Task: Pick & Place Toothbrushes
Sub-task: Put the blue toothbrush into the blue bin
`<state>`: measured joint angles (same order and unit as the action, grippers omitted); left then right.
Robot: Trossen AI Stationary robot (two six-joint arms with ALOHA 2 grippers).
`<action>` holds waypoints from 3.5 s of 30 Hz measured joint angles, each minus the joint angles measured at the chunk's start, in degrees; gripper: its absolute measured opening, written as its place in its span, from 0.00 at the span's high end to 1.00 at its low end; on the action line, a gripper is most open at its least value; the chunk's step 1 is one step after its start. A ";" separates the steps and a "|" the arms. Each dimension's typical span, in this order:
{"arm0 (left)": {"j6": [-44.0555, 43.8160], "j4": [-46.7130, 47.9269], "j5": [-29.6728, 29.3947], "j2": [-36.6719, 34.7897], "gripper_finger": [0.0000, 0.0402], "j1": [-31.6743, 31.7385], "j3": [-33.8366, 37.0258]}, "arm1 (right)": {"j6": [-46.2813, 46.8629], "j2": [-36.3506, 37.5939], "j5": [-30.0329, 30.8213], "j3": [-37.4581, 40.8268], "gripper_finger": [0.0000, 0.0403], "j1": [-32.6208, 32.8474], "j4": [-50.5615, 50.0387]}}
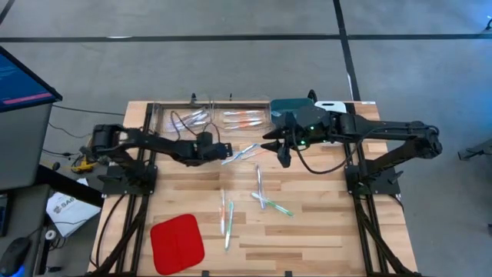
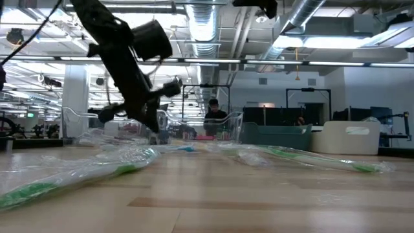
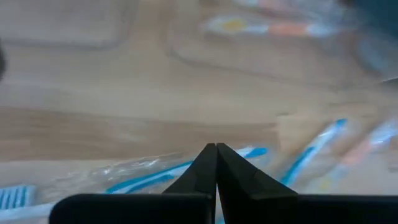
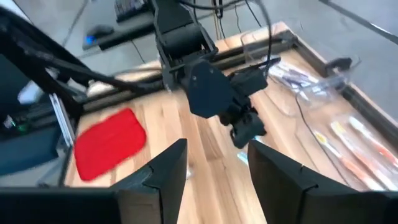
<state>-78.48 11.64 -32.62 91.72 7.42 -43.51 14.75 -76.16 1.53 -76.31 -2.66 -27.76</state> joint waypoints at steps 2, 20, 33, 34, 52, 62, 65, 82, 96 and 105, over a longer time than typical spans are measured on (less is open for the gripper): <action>-0.18 0.15 0.58 3.23 1.00 0.00 -1.34 | -0.21 0.64 0.01 0.00 0.61 0.00 -0.94; -5.86 7.53 9.70 5.88 1.00 -2.10 -3.71 | -3.37 3.22 0.01 0.00 0.72 0.00 -4.70; -10.50 9.14 0.84 4.97 1.00 -13.47 -10.58 | -4.84 3.22 0.03 0.00 0.72 0.00 -5.26; -10.39 10.43 1.07 5.02 1.00 -12.36 -10.38 | -4.84 3.22 0.03 0.00 0.72 0.00 -5.24; 2.04 11.90 5.06 5.46 1.00 5.55 -9.02 | -2.72 3.20 0.05 0.00 0.72 0.77 -4.83; 2.74 12.97 8.80 9.79 1.00 5.19 -8.98 | -2.72 3.20 0.05 0.00 0.72 0.76 -4.81; 2.16 12.82 9.24 10.01 1.00 4.13 -9.02 | -2.72 3.20 0.05 0.00 0.72 0.76 -4.79; -5.25 13.62 1.52 3.47 1.00 -10.92 -9.00 | -2.72 3.18 0.05 0.00 0.72 0.76 -3.83; 36.56 22.74 13.12 -7.76 0.95 -10.45 -8.93 | -2.72 3.17 0.05 0.00 0.72 0.76 -3.19; 36.68 12.46 17.09 -10.45 0.52 -11.23 0.66 | -2.75 2.69 0.03 0.03 0.72 0.76 -3.15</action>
<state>-41.80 24.11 -15.53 81.27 -3.81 -42.85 12.00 -73.48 1.57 -76.28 -1.89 -30.91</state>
